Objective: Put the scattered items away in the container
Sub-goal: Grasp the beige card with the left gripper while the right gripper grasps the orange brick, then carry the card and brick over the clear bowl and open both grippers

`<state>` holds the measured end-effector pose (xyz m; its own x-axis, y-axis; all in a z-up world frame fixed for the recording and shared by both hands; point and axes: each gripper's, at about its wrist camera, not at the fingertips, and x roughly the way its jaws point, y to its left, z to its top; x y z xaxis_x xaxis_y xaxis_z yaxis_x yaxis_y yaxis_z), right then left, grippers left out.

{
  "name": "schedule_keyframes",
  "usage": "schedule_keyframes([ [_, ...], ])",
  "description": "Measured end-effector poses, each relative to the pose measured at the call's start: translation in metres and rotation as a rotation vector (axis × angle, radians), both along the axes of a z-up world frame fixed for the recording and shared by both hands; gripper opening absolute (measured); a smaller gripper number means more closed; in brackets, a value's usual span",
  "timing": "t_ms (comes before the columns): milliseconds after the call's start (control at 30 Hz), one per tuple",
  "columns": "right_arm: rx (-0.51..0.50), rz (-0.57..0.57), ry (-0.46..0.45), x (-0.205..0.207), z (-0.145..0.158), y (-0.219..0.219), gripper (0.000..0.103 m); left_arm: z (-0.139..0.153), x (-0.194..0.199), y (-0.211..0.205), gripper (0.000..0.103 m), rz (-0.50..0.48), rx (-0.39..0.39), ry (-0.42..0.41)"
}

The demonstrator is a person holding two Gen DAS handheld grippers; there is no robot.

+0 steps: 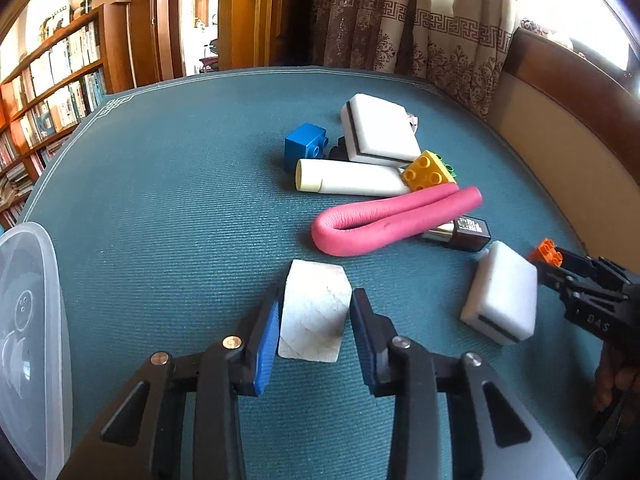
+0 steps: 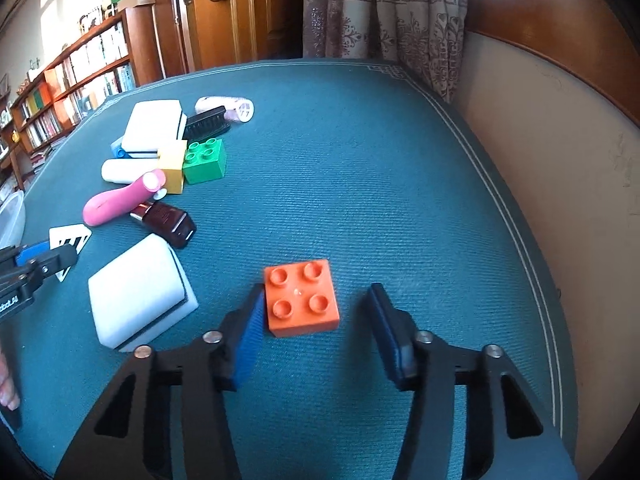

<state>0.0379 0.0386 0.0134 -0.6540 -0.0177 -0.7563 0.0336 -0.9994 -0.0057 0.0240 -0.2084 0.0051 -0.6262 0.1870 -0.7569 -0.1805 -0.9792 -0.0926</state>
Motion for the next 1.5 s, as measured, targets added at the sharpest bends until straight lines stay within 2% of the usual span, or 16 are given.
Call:
schedule_keyframes([
  [133,-0.005,-0.017,0.011,0.000,0.001,0.004,0.034,0.002,0.005,-0.002,0.039,-0.001,0.005,-0.001],
  [467,-0.083,-0.078,0.023,0.009,0.005,0.016,0.034,0.003,0.003,0.000,0.035,-0.008,-0.001,0.013],
  [733,-0.116,-0.100,0.094,0.023,0.028,0.019,0.034,0.017,0.012,-0.009,0.034,0.024,0.015,0.062],
  [900,-0.136,-0.056,0.123,0.026,0.042,0.003,0.034,0.030,0.022,-0.025,0.033,0.048,0.031,0.086],
  [1300,-0.160,0.105,0.151,0.022,0.060,-0.067,0.034,0.062,0.051,-0.071,0.033,0.120,0.052,0.159],
  [1500,-0.176,0.208,0.125,0.022,0.060,-0.111,0.034,0.075,0.067,-0.110,0.033,0.209,0.037,0.195],
])
